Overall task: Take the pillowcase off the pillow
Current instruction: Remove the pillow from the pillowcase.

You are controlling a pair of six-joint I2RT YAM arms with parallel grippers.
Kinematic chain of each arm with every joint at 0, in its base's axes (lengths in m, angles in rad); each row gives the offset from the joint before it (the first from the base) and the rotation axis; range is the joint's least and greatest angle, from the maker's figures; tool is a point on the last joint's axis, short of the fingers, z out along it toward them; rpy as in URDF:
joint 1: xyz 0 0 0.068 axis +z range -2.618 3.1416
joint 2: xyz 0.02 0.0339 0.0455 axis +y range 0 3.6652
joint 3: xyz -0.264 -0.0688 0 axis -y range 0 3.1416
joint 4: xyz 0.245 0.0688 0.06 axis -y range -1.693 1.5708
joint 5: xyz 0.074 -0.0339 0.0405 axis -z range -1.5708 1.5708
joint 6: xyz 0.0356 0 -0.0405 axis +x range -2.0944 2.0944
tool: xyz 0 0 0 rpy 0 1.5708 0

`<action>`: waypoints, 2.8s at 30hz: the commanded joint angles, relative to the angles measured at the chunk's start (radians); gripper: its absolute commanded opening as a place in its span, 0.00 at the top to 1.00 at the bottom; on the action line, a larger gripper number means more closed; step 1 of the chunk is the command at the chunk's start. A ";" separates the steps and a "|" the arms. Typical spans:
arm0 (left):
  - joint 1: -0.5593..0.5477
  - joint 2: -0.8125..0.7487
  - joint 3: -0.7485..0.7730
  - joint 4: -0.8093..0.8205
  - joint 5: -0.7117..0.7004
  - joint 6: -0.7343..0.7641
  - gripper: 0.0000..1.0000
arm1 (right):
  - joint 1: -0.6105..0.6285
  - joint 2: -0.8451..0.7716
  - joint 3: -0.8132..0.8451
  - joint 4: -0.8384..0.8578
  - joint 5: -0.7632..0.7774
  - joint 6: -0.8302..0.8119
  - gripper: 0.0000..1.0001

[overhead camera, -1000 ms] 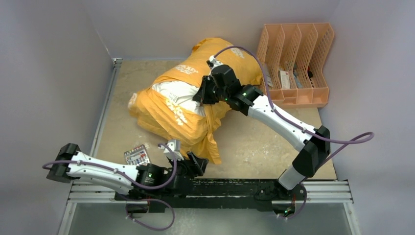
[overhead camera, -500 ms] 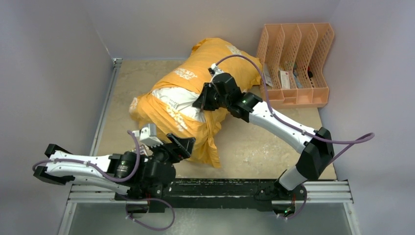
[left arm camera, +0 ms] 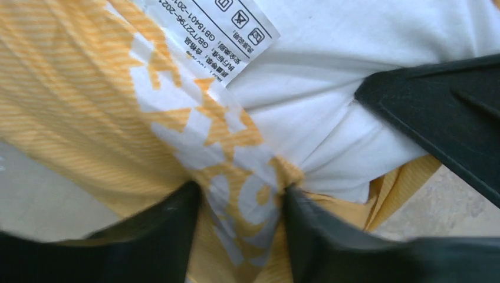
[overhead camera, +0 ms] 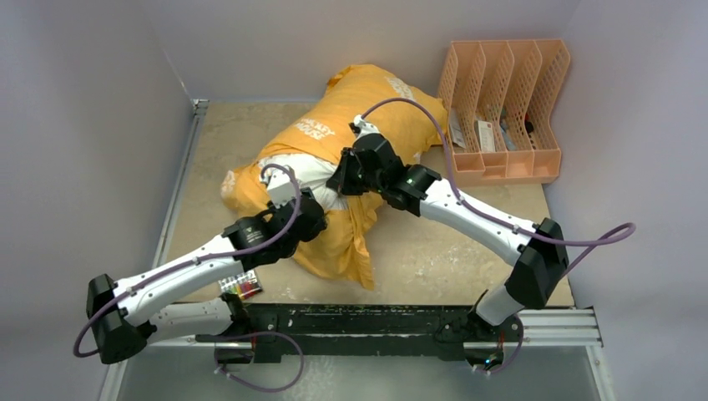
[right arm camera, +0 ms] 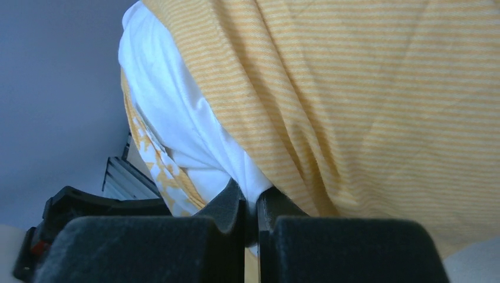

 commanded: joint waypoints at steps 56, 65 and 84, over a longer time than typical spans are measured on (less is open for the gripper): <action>-0.043 -0.373 -0.442 0.308 0.408 -0.039 1.00 | 0.225 0.295 0.226 -0.301 0.516 0.097 1.00; -0.276 -0.261 -0.604 0.385 0.233 -0.156 1.00 | -0.022 0.283 0.796 0.059 -0.033 -0.039 1.00; -0.447 -0.331 -0.426 0.529 0.017 -0.070 0.40 | -0.016 0.110 0.157 0.172 0.002 0.026 1.00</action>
